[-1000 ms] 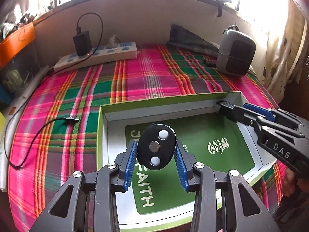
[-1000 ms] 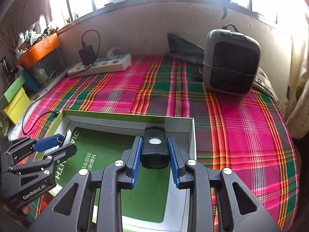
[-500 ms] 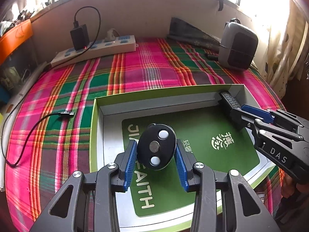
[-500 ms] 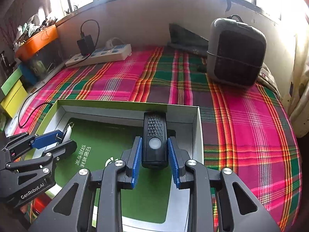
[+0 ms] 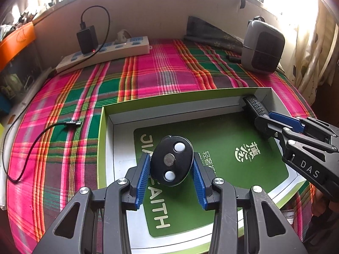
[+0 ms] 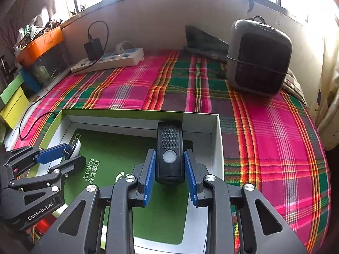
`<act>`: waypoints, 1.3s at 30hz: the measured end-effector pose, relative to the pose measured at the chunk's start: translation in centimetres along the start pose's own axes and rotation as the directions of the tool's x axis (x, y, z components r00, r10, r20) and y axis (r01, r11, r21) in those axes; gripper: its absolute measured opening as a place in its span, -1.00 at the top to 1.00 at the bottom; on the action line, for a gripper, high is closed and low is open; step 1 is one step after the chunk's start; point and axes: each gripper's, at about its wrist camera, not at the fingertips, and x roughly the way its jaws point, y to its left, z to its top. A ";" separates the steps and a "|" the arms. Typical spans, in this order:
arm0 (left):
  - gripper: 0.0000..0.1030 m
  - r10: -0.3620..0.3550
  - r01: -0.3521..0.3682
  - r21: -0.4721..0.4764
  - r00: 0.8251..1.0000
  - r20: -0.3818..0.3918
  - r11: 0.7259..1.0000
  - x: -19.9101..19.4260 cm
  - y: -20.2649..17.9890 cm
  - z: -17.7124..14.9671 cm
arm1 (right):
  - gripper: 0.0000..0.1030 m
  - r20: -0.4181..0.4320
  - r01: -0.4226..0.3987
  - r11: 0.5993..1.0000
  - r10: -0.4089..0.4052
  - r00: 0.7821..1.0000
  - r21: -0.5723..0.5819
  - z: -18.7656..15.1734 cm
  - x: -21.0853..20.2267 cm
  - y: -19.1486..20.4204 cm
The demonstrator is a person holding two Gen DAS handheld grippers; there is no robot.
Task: Organize rigid objects
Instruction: 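Lower and open both tools, releasing the fob and device inside the box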
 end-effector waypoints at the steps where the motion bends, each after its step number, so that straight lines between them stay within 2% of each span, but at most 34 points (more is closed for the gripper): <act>1: 0.25 0.000 0.000 0.000 1.000 -0.001 1.000 0.0 0.0 0.0 | 0.44 -0.001 0.000 1.000 0.000 1.000 0.000 0.0 0.0 0.0; 8: 0.21 0.002 -0.002 0.003 1.000 0.000 1.000 0.1 -0.1 0.0 | 0.38 -0.004 -0.003 1.000 0.003 1.000 0.007 0.0 0.2 -0.1; 14: 0.11 -0.006 0.006 0.007 1.000 0.000 1.000 -0.1 -0.2 -0.1 | 0.18 0.008 -0.006 1.000 0.006 1.000 0.011 0.0 0.0 -0.1; 25: 0.10 -0.005 0.005 -0.003 1.000 0.013 1.000 -1.3 -0.3 -0.4 | 0.17 0.043 -0.017 0.999 0.016 0.999 0.029 -0.1 -1.6 0.0; 39: 0.10 0.011 -0.008 -0.040 0.998 0.061 0.999 -5.6 0.1 -2.2 | 0.17 0.096 -0.041 0.998 0.035 0.995 0.053 -1.3 -5.4 0.7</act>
